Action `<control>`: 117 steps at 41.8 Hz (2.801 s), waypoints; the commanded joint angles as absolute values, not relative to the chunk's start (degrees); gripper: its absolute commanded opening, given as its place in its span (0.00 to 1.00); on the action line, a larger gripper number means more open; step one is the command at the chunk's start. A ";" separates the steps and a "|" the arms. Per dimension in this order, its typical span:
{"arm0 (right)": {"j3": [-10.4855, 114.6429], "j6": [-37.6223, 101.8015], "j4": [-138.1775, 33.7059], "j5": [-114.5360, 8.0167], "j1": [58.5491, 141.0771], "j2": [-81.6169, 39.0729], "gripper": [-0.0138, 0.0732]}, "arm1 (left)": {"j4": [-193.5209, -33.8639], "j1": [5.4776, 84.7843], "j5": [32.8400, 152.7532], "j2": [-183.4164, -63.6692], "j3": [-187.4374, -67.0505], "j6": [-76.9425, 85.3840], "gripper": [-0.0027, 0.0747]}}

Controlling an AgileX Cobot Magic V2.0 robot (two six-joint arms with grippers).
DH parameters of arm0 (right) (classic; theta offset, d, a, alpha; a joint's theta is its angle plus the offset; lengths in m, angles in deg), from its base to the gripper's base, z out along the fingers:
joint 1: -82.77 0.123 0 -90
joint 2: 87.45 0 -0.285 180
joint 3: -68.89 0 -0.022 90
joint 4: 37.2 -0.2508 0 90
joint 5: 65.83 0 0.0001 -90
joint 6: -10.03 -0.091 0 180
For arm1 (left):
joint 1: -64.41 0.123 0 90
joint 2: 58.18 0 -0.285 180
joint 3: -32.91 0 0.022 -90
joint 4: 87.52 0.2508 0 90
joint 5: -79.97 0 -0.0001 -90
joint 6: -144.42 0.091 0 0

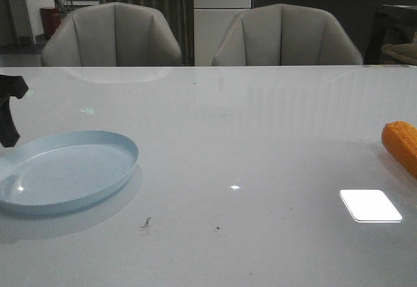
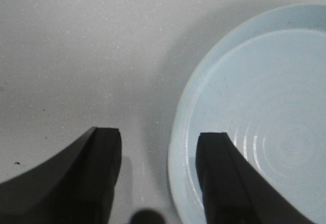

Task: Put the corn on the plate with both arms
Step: 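Grasp the rim of the light blue plate with the left gripper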

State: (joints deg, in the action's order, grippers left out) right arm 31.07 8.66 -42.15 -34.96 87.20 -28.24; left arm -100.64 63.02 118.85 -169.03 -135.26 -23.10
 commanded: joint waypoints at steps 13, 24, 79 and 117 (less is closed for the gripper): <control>32.86 8.56 -42.52 -37.99 87.25 -28.56 0.80 | -103.60 62.95 117.52 -170.20 -136.99 -23.72 0.55; 32.86 8.56 -42.52 -38.57 87.25 -28.56 0.80 | -103.60 62.95 116.47 -170.19 -136.99 -23.72 0.55; 32.86 8.56 -42.52 -40.89 87.25 -28.56 0.80 | -103.72 62.95 114.45 -170.19 -136.99 -23.62 0.55; 32.86 8.56 -42.52 -39.98 87.25 -28.56 0.80 | -103.72 58.74 115.80 -173.26 -137.13 -23.38 0.29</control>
State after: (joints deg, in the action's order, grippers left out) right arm 31.07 8.66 -42.18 -36.71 87.20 -28.24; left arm -102.70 59.60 116.07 -175.08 -135.97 -23.10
